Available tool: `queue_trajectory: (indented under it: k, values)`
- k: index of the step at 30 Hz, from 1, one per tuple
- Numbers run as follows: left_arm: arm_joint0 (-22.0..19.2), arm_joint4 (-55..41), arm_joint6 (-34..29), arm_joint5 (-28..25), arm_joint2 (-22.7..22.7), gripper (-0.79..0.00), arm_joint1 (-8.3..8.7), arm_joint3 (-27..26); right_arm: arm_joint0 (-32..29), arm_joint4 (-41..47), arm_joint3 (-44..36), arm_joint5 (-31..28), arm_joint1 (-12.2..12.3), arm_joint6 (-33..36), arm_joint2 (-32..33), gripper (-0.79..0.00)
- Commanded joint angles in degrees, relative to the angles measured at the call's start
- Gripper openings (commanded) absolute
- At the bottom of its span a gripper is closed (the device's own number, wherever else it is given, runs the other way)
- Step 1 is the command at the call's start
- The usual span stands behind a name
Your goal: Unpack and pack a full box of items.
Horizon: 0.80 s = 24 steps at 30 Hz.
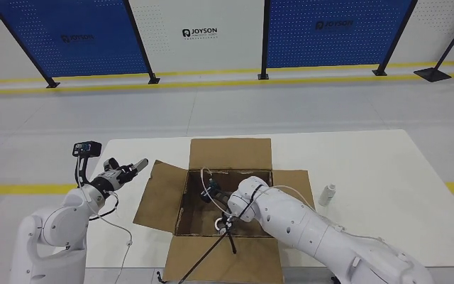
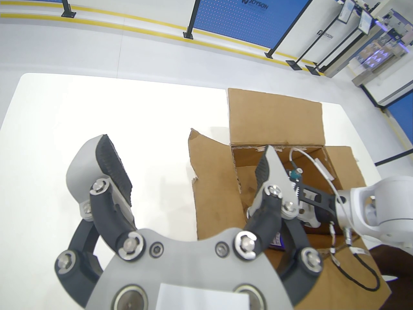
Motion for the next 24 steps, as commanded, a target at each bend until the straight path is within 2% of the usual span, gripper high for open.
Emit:
queue_trajectory:
  k: [1,13,24]
  values:
    - [0.0,0.0,0.0,0.0,0.0,0.0,0.0,0.0,0.0,0.0,1.0,-0.5,-0.6,0.3,0.0,-0.363]
    - [0.0,0.0,0.0,0.0,0.0,0.0,0.0,0.0,-0.7,-0.3,8.6,-3.8,-4.5,-0.4,-0.1,-0.419]
    - [0.0,0.0,0.0,0.0,0.0,0.0,0.0,0.0,0.1,-0.6,14.1,-6.8,-7.4,-2.3,1.0,-0.419]
